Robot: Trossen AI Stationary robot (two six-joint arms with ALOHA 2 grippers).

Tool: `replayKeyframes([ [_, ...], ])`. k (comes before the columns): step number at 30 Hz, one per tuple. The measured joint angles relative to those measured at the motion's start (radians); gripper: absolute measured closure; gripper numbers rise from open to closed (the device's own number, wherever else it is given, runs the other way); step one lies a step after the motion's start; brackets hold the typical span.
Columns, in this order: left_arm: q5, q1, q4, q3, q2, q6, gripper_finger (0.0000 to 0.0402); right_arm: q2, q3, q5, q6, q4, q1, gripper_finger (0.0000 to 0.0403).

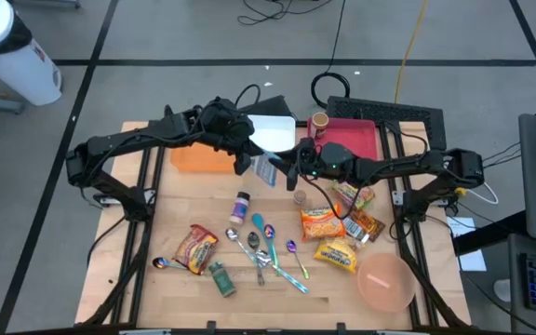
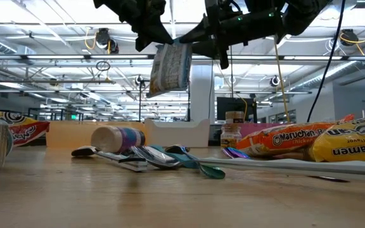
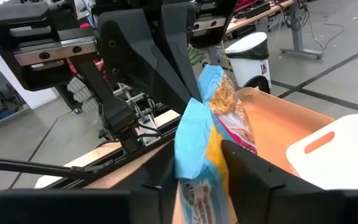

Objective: Pick & Place Food Item
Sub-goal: Put the blue noodle pack into the white bin

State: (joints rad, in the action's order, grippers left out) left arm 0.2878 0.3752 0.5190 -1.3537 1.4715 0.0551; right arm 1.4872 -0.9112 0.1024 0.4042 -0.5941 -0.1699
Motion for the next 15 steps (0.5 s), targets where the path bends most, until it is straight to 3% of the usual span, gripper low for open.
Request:
replayKeyframes([
  [10, 0.003, 0.000, 0.000, 0.000, 0.000, 0.009, 0.0394, 0.000, 0.000, -0.001, -0.001, 0.000, 0.000, 0.0393],
  [15, 0.002, 0.000, 0.000, 0.000, 0.000, 0.008, 0.0369, 0.000, 0.001, -0.002, -0.001, 0.000, 0.000, 0.0400],
])
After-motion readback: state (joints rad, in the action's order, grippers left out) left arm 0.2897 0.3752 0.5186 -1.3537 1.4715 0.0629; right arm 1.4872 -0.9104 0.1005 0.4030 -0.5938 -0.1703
